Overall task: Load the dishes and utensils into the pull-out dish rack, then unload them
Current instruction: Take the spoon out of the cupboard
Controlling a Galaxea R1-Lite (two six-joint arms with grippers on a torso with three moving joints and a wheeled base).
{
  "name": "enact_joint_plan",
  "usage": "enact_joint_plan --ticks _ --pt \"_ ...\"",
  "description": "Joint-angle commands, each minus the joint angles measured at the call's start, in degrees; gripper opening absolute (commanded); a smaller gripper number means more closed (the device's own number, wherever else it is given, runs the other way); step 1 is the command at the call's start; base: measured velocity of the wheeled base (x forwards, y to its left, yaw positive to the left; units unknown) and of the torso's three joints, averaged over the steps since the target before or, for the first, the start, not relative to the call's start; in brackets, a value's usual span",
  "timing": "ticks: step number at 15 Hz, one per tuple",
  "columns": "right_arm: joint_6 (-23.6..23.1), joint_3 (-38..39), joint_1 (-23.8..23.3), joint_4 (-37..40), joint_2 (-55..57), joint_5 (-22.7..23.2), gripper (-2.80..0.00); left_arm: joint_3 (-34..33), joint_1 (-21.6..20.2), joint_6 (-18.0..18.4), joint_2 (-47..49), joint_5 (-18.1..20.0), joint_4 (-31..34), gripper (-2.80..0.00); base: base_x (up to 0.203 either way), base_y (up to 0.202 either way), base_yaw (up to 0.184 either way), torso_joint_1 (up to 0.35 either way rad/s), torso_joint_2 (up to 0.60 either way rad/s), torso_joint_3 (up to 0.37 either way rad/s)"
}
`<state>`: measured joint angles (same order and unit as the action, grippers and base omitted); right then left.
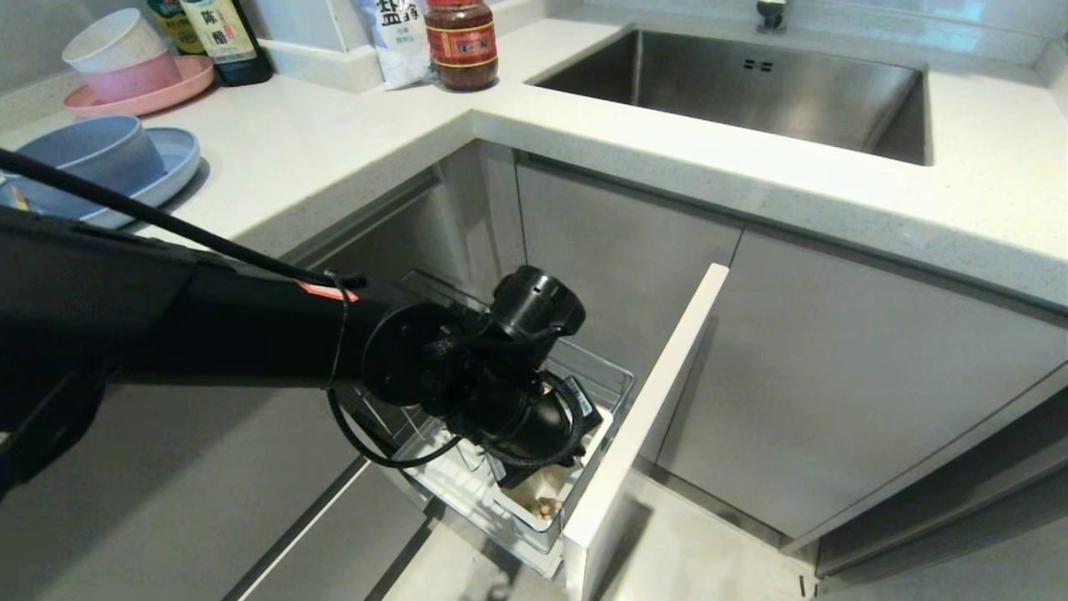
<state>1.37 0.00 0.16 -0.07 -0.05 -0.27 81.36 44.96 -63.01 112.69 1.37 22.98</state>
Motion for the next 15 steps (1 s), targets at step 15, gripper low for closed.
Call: enact_joint_plan --ticks 15 --pt "0.0 0.1 0.0 0.0 -0.2 0.0 -2.8 0.7 -0.2 -0.4 -6.2 0.2 2.1 -2.8 0.0 0.0 0.0 0.0 0.0 0.0"
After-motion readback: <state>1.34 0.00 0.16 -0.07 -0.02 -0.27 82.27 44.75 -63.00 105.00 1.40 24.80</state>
